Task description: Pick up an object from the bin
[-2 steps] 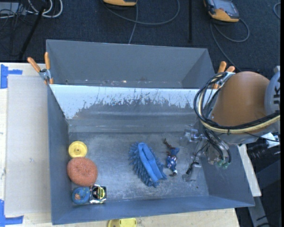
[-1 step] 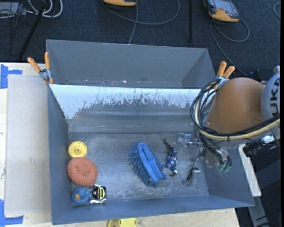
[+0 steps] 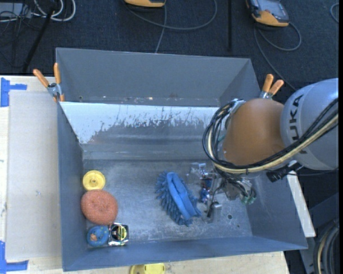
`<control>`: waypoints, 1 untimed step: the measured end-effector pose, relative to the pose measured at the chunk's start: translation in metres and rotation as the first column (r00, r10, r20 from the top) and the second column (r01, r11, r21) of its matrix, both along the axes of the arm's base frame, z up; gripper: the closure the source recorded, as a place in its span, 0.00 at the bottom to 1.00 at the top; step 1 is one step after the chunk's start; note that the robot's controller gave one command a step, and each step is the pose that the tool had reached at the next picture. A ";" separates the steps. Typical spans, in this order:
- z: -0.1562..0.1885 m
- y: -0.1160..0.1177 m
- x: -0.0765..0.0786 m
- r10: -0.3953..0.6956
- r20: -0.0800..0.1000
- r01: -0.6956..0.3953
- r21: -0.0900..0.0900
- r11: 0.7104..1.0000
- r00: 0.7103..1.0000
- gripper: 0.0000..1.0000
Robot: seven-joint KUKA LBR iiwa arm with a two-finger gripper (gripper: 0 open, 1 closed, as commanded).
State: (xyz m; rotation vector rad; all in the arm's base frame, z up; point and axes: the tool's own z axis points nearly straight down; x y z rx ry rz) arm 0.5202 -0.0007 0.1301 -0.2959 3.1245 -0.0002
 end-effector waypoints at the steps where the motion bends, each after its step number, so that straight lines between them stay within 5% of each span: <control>1: -0.033 0.007 -0.008 -0.150 -0.005 0.150 0.000 0.989 0.989 0.00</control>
Offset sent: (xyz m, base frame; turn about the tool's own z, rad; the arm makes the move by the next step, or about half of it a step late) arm 0.0026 0.0143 -0.0601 0.0868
